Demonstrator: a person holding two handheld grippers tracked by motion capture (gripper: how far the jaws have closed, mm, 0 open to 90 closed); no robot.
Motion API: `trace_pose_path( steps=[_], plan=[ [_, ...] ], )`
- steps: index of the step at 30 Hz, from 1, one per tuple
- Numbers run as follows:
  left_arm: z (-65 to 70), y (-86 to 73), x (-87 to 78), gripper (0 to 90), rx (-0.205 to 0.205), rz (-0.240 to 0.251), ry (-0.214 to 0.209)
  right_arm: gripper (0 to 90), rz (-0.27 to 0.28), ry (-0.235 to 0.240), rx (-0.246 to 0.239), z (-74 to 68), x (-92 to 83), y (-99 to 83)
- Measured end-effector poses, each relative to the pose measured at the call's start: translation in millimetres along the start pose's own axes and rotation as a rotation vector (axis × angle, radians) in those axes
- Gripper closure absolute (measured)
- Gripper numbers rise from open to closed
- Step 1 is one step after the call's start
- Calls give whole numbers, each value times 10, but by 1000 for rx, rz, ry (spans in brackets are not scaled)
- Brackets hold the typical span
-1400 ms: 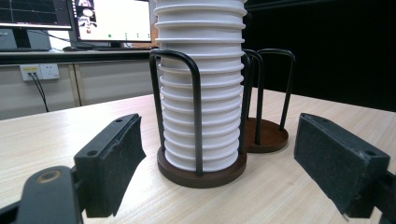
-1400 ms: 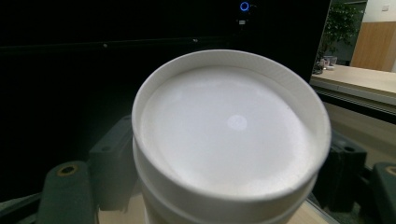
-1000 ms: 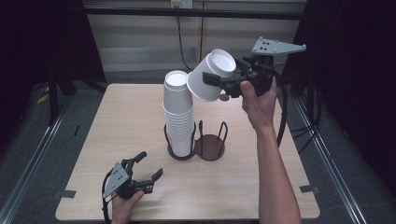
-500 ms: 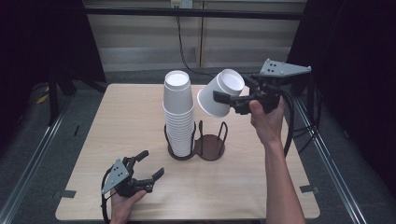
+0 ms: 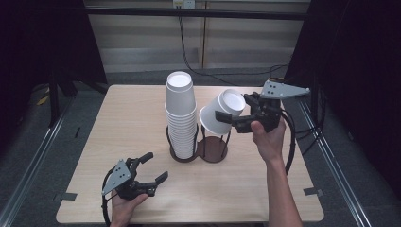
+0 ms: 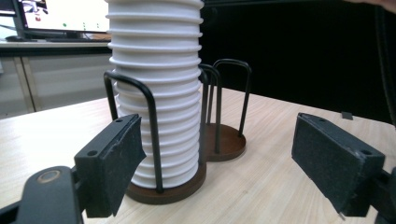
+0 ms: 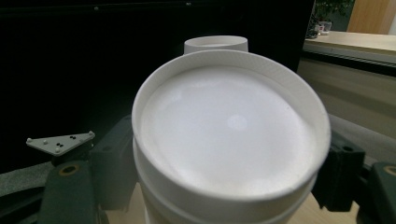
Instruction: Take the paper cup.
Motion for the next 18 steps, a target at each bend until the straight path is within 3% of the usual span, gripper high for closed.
trace_pose_path(
  steps=[5,6,18],
  plan=[
    [24,22,9,187,-8,-2,-12,230,-15,5,-4,-58,31,-77],
    [27,32,12,187,10,-6,-17,230,-16,13,-7,-96,44,-114],
    [88,125,69,172,23,-15,-68,230,-18,31,-10,-257,51,-290]
  ],
)
Point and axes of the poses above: each handheld gripper's, and its own axes: x roughly forward along the jaws, y roughly out of its top, z roughly to its right, the point moved 7 cm from there along x, roughly forward along the jaws, and after that the axes turned 5 degrees about -z, right-handed, at the moved point
